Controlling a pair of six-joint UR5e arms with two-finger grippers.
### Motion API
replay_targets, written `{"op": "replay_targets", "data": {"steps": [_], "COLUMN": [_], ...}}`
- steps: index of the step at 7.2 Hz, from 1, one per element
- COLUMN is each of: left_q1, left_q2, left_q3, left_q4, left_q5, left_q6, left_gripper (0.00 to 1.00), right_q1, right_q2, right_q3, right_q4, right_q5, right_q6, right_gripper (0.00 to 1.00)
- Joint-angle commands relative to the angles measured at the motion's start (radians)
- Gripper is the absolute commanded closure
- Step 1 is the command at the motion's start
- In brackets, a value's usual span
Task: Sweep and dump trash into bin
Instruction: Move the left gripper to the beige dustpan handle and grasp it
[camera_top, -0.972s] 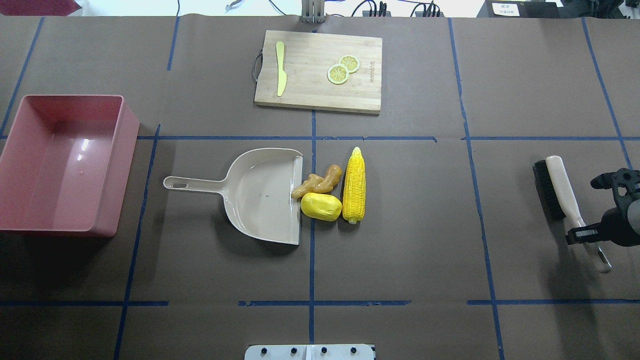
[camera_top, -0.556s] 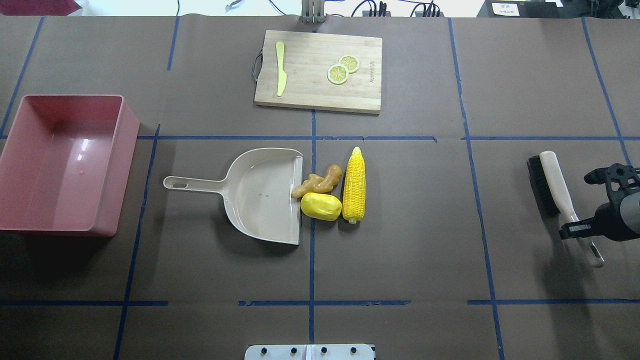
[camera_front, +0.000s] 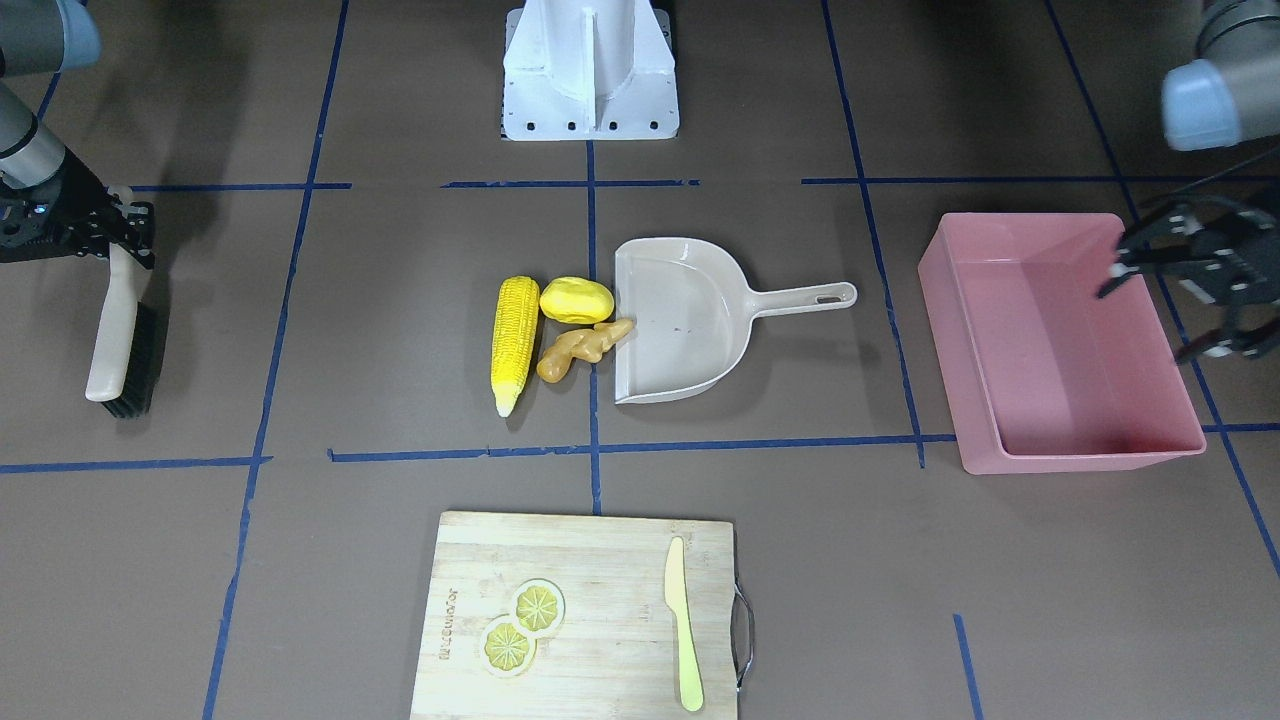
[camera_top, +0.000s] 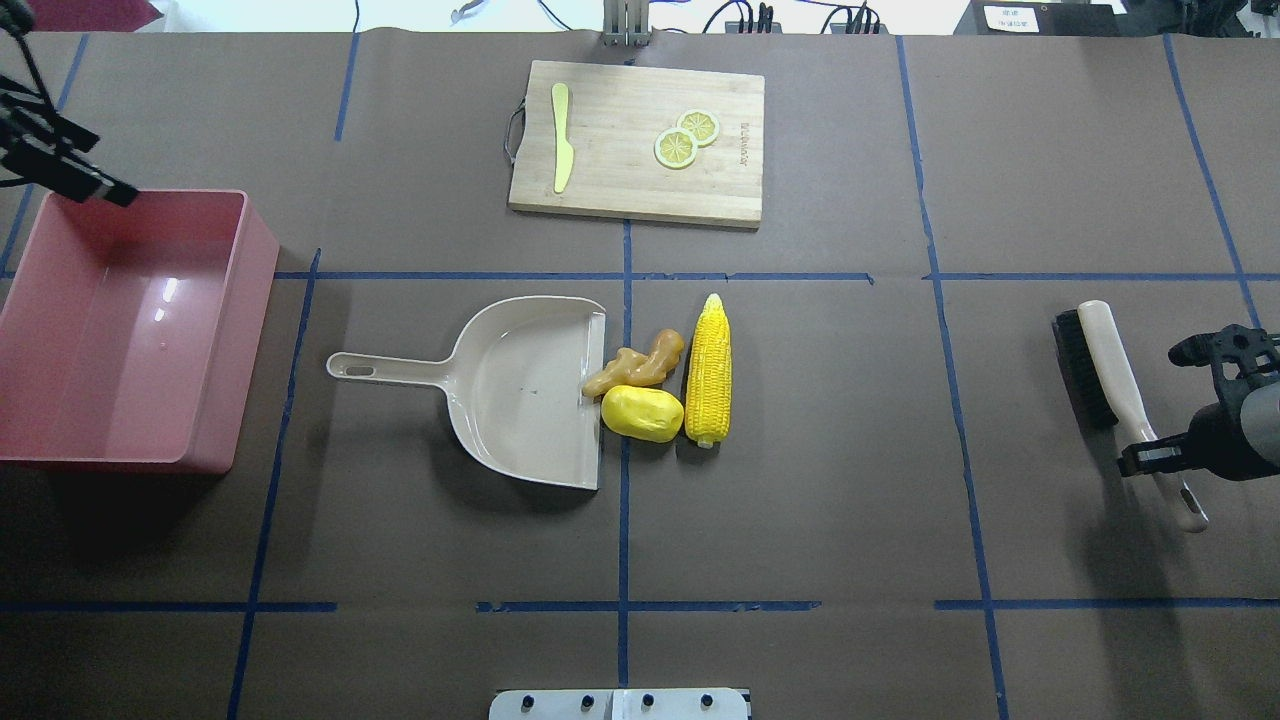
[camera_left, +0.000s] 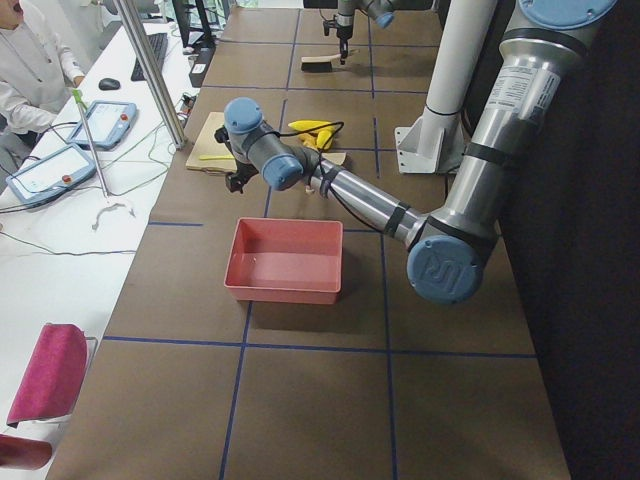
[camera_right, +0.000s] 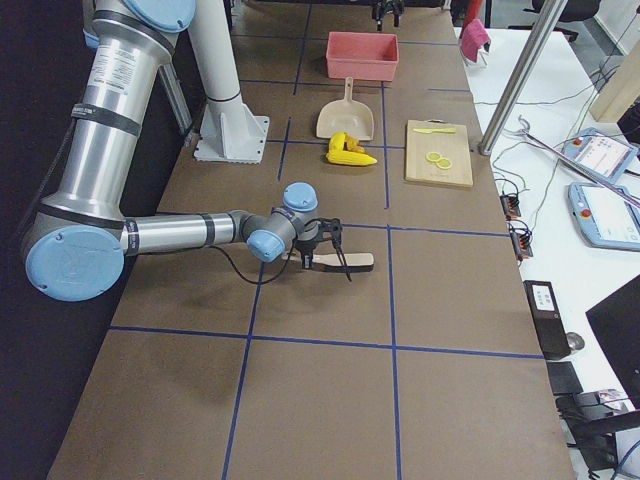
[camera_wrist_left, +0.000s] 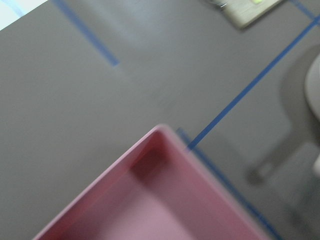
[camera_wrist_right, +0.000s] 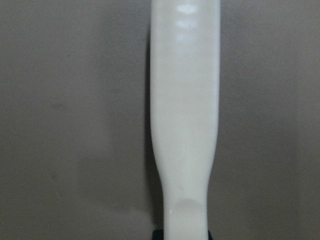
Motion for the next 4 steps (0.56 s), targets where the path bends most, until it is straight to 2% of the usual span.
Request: {"op": "replay_targets", "data": {"steps": [1,2,4], "left_q1": [0.149,0.222,0.370], "left_q2": [-0.096,-0.096,-0.084], "left_q3": [-0.002,-0.012,-0.018], "left_q4": [-0.011,-0.077,-0.096], "left_q5": [0.054,0.118,0.239], "left_q6": [0.006,0.020,0.094], "left_gripper": [0.00,0.00,0.00], "right_q1": [0.001,0.001,0.004], "right_q2": [0.000,0.001,0.000], "right_q3": [0.001,0.004,0.007], "right_q4": [0.000,0.000,0.000], "right_q5": [0.002,0.002,0.005], "right_q6": [0.000,0.003,0.003], "right_gripper": [1.00,1.00,1.00]}}
